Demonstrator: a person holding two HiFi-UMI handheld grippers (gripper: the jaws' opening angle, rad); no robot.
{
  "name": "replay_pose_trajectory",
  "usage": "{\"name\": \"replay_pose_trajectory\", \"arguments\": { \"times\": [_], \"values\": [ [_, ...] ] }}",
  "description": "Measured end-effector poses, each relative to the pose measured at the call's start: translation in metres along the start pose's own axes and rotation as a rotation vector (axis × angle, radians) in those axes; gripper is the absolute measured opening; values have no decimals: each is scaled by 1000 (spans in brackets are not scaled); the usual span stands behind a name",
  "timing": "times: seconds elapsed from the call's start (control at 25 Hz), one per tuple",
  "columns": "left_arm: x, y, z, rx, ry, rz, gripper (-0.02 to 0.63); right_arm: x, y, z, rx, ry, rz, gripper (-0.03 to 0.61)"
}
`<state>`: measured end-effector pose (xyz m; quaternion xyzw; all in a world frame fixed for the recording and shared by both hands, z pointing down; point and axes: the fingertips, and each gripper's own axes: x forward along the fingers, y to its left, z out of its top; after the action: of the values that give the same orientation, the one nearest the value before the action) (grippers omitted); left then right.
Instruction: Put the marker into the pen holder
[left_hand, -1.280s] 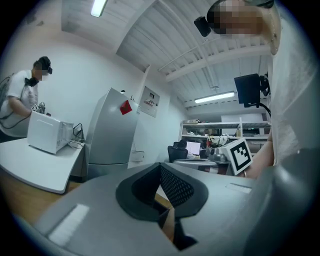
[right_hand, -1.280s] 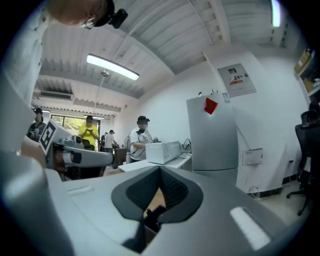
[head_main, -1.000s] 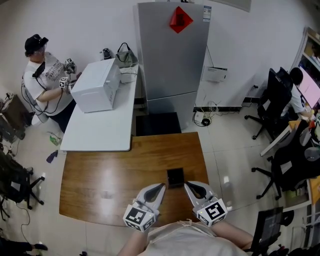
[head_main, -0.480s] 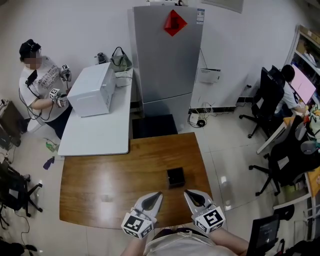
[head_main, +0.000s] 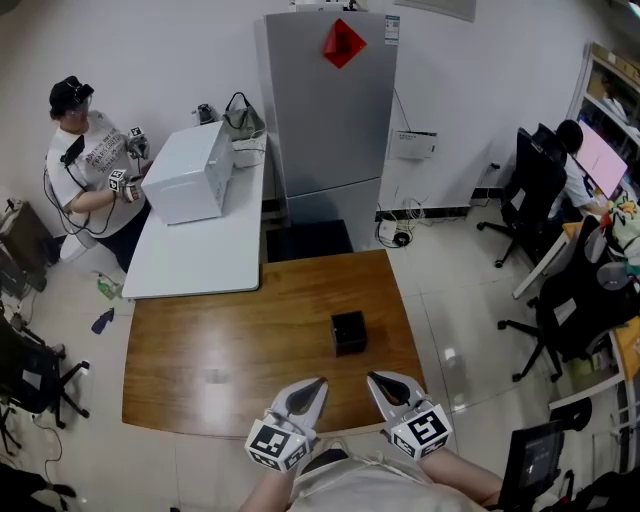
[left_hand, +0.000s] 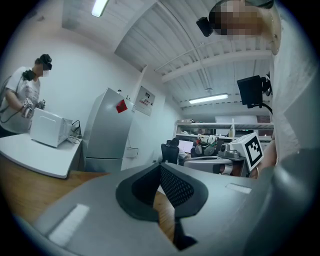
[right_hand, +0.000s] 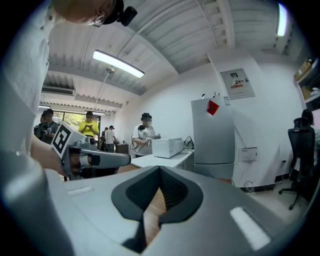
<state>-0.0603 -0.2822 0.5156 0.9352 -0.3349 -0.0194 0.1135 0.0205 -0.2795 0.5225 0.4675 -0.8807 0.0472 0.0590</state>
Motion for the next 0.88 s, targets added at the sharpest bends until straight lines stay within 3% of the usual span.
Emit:
{"name": "replay_pose_trajectory", "arguments": {
  "times": [0.32, 0.88],
  "values": [
    [-32, -63, -12, 6, -13, 51, 17, -73, 26, -19, 8, 18, 28, 2],
    [-101, -229, -59, -35, -36, 143, 17, -242, 69, -43, 22, 10, 91, 2]
  ]
}}
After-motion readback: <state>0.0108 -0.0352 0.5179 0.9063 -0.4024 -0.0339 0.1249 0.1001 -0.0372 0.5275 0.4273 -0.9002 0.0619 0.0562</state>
